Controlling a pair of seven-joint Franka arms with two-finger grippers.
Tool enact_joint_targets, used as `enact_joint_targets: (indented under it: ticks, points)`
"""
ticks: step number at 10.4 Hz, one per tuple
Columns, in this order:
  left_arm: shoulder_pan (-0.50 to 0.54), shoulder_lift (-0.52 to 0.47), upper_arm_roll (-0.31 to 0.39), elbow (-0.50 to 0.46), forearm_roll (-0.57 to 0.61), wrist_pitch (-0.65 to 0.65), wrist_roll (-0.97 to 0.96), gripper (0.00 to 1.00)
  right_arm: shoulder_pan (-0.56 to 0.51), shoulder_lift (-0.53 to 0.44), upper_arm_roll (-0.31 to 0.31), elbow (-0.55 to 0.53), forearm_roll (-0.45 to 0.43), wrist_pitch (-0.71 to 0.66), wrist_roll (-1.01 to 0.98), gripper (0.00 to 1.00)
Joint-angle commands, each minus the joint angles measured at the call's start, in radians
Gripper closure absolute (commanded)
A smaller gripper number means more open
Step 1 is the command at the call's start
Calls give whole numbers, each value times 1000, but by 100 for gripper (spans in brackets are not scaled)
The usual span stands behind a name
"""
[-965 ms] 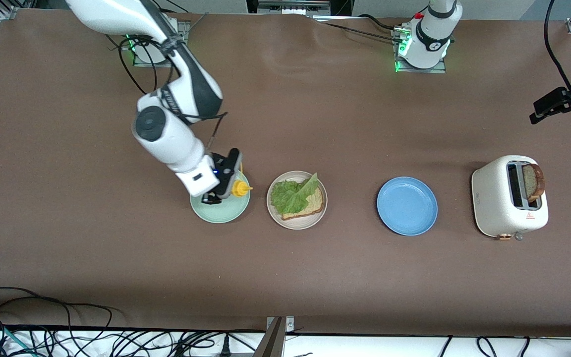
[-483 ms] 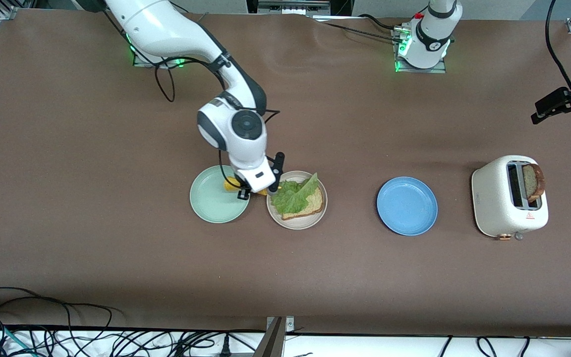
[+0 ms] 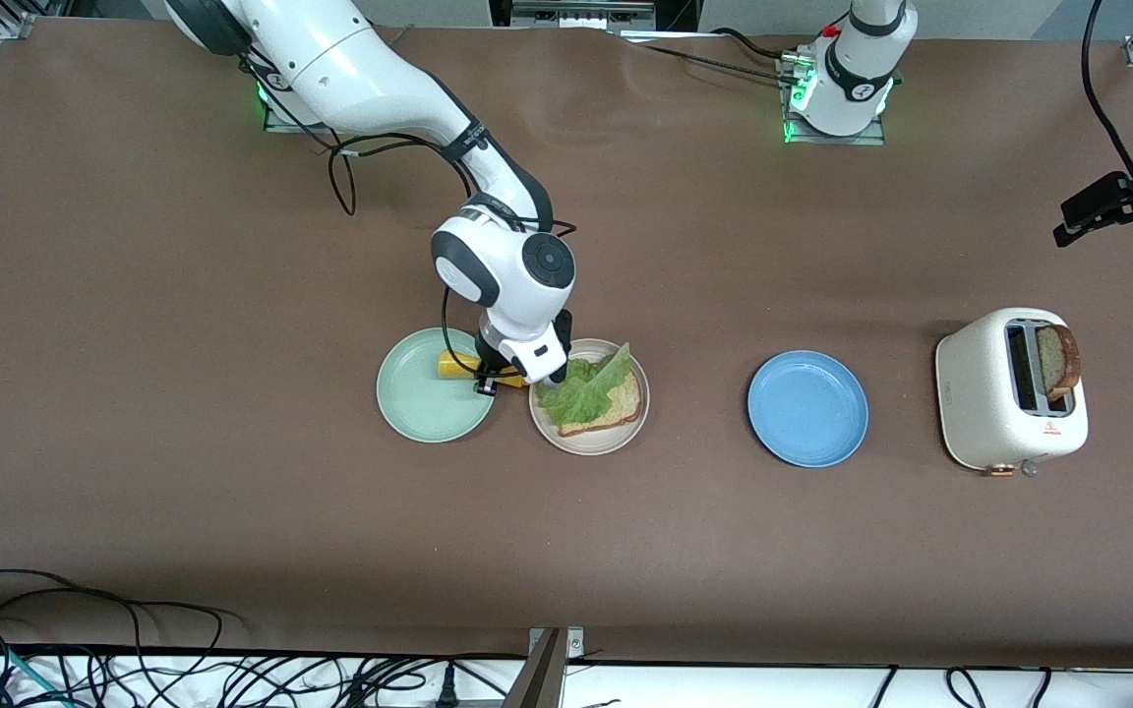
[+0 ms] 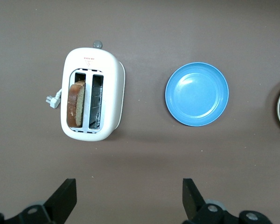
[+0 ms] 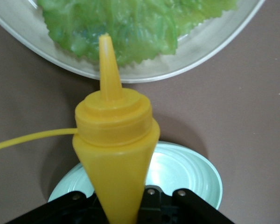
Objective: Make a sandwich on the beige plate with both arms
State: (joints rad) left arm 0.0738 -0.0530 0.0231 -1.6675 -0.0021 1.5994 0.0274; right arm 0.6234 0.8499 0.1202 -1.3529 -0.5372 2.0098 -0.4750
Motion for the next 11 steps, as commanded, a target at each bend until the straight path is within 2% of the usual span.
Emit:
enact_joint_targets:
  ticks: [1,3,7,8,11]
  points:
    - [-2,19,-2,35,22,-15,13,0,24,26,-10,58,-44,-55,9,100]
    - [-2,19,-2,37,22,-16,14,0,38,26,-5,55,-82,-114,9,100]
    - [7,28,0,37,25,-15,14,0,23,9,-4,52,-72,-117,0,100]
    - [8,28,0,37,24,-15,13,0,3,-27,-2,46,-60,-144,-4,100]
    - [8,30,0,35,22,-15,13,0,-75,-148,-2,11,61,-201,-75,100]
